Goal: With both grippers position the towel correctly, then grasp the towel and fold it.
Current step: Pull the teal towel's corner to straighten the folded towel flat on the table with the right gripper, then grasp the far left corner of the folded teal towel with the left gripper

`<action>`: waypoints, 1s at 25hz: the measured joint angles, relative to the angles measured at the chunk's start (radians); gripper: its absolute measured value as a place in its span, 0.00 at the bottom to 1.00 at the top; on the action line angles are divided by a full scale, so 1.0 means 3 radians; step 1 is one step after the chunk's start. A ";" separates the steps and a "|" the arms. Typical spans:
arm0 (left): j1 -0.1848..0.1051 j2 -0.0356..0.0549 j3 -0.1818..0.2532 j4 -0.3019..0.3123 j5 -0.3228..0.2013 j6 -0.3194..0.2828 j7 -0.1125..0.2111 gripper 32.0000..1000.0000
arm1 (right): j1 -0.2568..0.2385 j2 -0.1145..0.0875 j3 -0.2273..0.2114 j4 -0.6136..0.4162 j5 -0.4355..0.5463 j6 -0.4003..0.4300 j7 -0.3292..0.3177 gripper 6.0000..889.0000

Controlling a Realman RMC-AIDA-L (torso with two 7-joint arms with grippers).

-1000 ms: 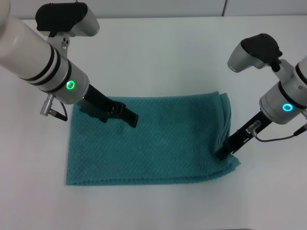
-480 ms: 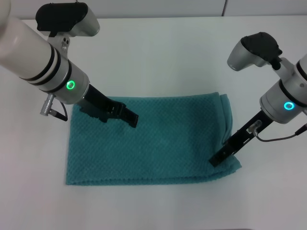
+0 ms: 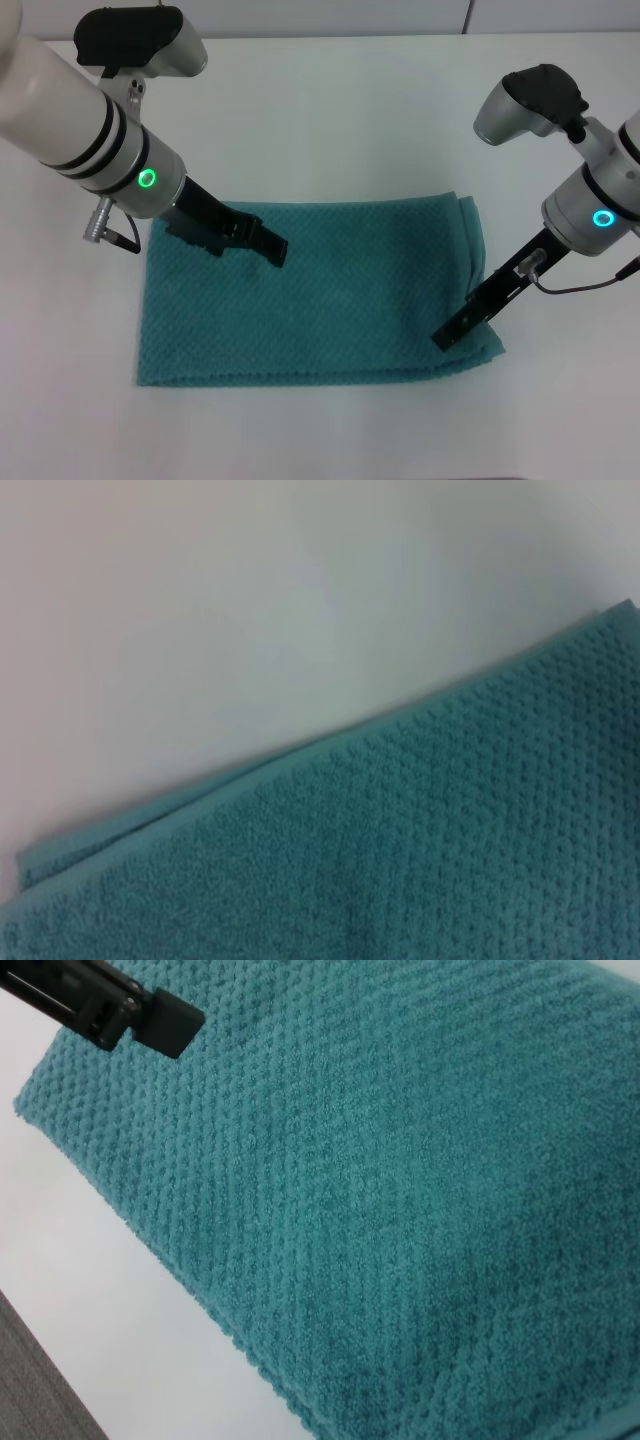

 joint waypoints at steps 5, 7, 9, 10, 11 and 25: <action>0.0001 0.0000 0.0000 0.0000 0.0000 0.0000 0.0000 0.86 | 0.0000 0.0000 0.0000 0.0000 0.0001 0.0000 0.0001 0.99; 0.0001 0.0000 0.0001 0.0000 0.0000 0.0000 0.0000 0.86 | 0.0000 0.0000 0.0000 -0.0004 0.0001 0.0000 0.0002 0.99; 0.0001 0.0000 -0.0001 0.0000 0.0000 0.0005 0.0000 0.86 | -0.0002 0.0000 -0.0008 -0.0025 -0.0005 -0.0010 0.0019 0.99; 0.0001 0.0000 -0.0001 0.0000 0.0000 0.0005 0.0000 0.86 | -0.0006 0.0000 -0.0015 -0.0044 -0.0011 -0.0031 0.0032 0.99; 0.0001 0.0000 -0.0002 0.0000 0.0000 0.0007 0.0000 0.86 | -0.0013 0.0000 -0.0023 -0.0077 -0.0023 -0.0067 0.0049 0.99; 0.0082 0.0011 -0.0010 0.0029 0.0000 0.0037 0.0003 0.85 | -0.0170 -0.0178 0.0009 -0.0750 -0.0081 -0.0525 0.0299 0.99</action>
